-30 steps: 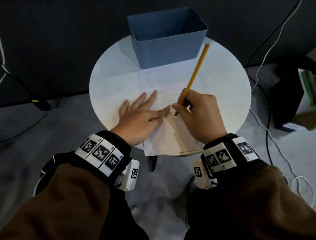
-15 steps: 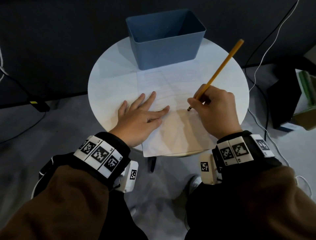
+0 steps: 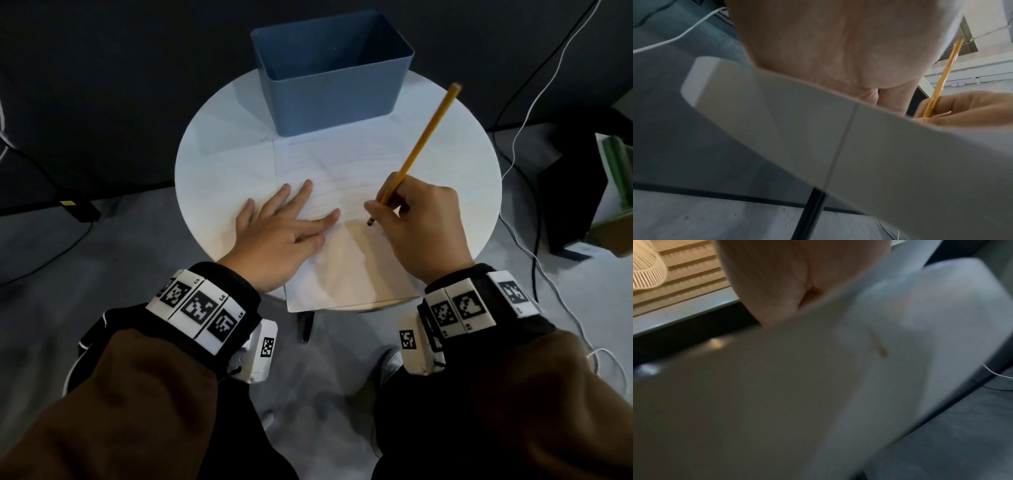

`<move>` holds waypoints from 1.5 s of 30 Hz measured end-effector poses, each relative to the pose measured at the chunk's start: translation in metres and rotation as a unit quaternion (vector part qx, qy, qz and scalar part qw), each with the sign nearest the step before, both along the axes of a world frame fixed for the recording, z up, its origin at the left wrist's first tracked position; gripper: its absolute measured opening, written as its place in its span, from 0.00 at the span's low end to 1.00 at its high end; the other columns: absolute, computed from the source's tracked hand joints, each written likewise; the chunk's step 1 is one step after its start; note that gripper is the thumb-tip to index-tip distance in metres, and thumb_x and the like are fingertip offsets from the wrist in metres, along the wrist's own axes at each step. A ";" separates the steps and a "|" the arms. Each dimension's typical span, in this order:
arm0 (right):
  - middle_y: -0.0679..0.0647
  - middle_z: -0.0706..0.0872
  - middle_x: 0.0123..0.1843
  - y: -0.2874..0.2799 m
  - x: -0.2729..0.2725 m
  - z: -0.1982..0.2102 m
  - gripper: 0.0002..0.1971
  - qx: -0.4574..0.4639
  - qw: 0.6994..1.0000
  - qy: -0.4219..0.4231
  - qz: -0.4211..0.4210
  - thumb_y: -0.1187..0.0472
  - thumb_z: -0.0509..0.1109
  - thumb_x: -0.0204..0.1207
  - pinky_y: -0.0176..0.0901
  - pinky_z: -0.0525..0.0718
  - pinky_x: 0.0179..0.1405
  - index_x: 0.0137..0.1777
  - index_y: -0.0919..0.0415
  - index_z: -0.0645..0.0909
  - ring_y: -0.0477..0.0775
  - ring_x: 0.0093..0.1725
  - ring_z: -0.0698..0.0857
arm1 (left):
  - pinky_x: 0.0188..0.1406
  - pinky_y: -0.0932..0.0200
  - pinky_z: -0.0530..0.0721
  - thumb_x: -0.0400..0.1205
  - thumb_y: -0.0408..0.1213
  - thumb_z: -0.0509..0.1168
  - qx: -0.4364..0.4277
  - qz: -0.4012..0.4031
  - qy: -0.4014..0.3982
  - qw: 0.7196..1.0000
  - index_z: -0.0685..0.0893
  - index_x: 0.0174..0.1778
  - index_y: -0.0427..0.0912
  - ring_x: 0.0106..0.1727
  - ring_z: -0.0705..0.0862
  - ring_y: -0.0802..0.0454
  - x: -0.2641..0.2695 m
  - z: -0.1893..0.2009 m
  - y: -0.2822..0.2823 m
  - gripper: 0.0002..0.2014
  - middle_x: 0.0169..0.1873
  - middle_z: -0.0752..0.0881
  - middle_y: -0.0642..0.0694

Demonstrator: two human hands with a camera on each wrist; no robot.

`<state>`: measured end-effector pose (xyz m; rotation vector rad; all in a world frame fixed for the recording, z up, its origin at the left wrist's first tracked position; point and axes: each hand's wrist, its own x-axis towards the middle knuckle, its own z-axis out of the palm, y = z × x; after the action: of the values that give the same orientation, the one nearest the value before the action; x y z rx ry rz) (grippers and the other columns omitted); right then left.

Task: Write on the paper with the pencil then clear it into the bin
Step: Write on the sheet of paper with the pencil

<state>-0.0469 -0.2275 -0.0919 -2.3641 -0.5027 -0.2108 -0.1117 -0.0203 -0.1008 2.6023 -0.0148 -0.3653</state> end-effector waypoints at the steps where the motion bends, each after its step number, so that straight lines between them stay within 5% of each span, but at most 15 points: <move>1: 0.35 0.81 0.29 -0.002 0.002 0.000 0.09 -0.003 1.000 0.000 -0.009 0.55 0.77 0.79 0.45 0.80 0.37 0.39 0.51 0.81 0.39 0.32 0.80 | 0.82 0.43 0.30 0.90 0.56 0.50 -0.001 -0.001 -0.001 1.000 0.63 0.73 0.85 0.85 0.35 0.64 0.000 0.000 0.000 0.18 0.85 0.40 0.69; 7: 0.37 0.82 0.33 -0.033 0.017 0.004 0.08 -0.005 0.994 0.002 -0.109 0.55 0.76 0.80 0.43 0.82 0.41 0.41 0.52 0.82 0.39 0.34 0.82 | 0.82 0.42 0.30 0.90 0.54 0.50 -0.006 -0.004 -0.005 1.000 0.64 0.74 0.84 0.85 0.35 0.63 -0.001 0.000 0.001 0.19 0.85 0.40 0.68; 15: 0.39 0.84 0.32 -0.007 0.006 -0.003 0.08 0.023 0.999 0.006 -0.035 0.56 0.77 0.79 0.35 0.79 0.36 0.40 0.54 0.83 0.42 0.33 0.83 | 0.82 0.42 0.31 0.90 0.55 0.50 -0.005 0.000 -0.004 1.000 0.64 0.73 0.86 0.85 0.35 0.64 -0.001 0.000 0.001 0.19 0.85 0.40 0.69; 20: 0.38 0.83 0.33 -0.032 0.017 -0.001 0.08 0.010 0.994 0.004 -0.104 0.56 0.76 0.80 0.37 0.78 0.38 0.41 0.52 0.82 0.39 0.34 0.83 | 0.82 0.42 0.30 0.90 0.54 0.50 -0.004 -0.003 -0.004 1.000 0.64 0.73 0.85 0.85 0.35 0.64 -0.001 0.001 0.001 0.19 0.85 0.40 0.68; 25: 0.38 0.83 0.33 -0.041 0.020 0.004 0.08 0.012 0.990 -0.017 -0.136 0.56 0.75 0.80 0.21 0.73 0.35 0.41 0.57 0.84 0.38 0.34 0.82 | 0.82 0.43 0.30 0.90 0.54 0.50 -0.012 -0.002 -0.005 1.000 0.63 0.73 0.85 0.85 0.35 0.65 -0.001 0.000 0.002 0.19 0.85 0.40 0.69; 34: 0.38 0.83 0.32 -0.028 0.013 -0.002 0.08 0.009 0.996 0.013 -0.090 0.55 0.76 0.80 0.30 0.75 0.35 0.41 0.53 0.83 0.36 0.33 0.82 | 0.81 0.44 0.30 0.90 0.54 0.51 -0.013 -0.001 -0.006 1.000 0.64 0.72 0.86 0.85 0.35 0.65 -0.001 0.000 0.002 0.19 0.85 0.40 0.69; 42: 0.39 0.85 0.34 -0.044 0.020 0.005 0.08 0.009 0.993 -0.011 -0.115 0.55 0.76 0.80 0.26 0.76 0.35 0.40 0.54 0.84 0.40 0.33 0.83 | 0.82 0.44 0.30 0.90 0.54 0.50 -0.010 -0.002 -0.003 1.000 0.63 0.73 0.85 0.85 0.34 0.65 0.000 0.001 0.002 0.19 0.85 0.40 0.69; 45: 0.38 0.84 0.33 -0.038 0.017 0.003 0.07 -0.004 0.995 0.003 -0.096 0.56 0.76 0.80 0.20 0.75 0.35 0.42 0.55 0.85 0.34 0.35 0.83 | 0.81 0.44 0.30 0.90 0.54 0.50 -0.012 -0.001 -0.003 1.000 0.63 0.73 0.85 0.85 0.35 0.65 -0.001 0.001 0.002 0.19 0.85 0.40 0.69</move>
<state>-0.0298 -0.2651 -0.0890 -2.4197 -0.2722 -0.2908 -0.1124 -0.0188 -0.0998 2.5806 -0.0243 -0.3549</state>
